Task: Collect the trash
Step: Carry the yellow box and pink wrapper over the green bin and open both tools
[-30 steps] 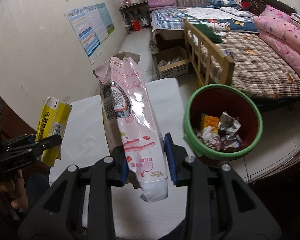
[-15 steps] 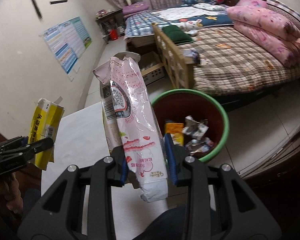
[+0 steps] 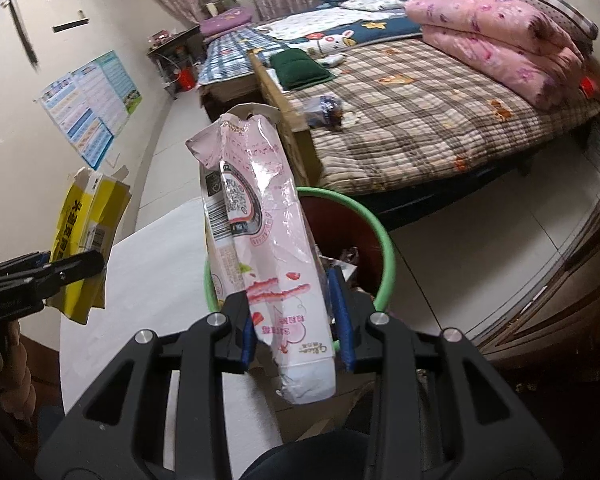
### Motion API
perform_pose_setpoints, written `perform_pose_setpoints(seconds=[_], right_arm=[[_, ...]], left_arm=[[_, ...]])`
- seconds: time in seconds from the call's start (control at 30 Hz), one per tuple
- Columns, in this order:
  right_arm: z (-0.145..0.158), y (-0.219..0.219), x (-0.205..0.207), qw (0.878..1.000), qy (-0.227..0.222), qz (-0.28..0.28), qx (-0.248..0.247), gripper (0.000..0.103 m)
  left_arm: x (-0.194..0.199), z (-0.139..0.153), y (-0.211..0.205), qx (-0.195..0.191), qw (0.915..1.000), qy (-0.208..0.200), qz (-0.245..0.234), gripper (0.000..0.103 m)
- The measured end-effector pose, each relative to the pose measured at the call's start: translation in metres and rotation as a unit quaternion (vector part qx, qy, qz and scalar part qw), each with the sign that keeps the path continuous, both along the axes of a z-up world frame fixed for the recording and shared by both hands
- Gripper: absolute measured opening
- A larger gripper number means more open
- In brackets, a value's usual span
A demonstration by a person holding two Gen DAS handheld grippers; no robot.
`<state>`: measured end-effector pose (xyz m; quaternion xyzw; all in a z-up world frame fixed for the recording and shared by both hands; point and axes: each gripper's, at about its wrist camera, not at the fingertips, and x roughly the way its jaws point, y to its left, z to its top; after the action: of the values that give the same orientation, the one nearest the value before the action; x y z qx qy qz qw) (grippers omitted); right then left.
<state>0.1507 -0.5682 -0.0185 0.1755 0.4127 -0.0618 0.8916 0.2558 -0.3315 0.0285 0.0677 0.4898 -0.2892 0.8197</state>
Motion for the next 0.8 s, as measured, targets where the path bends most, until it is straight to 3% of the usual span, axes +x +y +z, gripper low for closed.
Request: perform_pose_setpoints(seconds=[0.27, 0.8], right_arm=[[-0.019, -0.018, 0.014, 1.0, 0.016, -0.015, 0.009, 0.031], [-0.05, -0.02, 0.042, 0.998, 0.055, -0.018, 0.007, 0.032]], left_arm=[[0.02, -0.019, -0.04, 0.003, 0.9997, 0.013, -0.019, 0.042], [0.049, -0.061, -0.061, 0.012, 0.9981, 0.052, -0.032, 0.043]])
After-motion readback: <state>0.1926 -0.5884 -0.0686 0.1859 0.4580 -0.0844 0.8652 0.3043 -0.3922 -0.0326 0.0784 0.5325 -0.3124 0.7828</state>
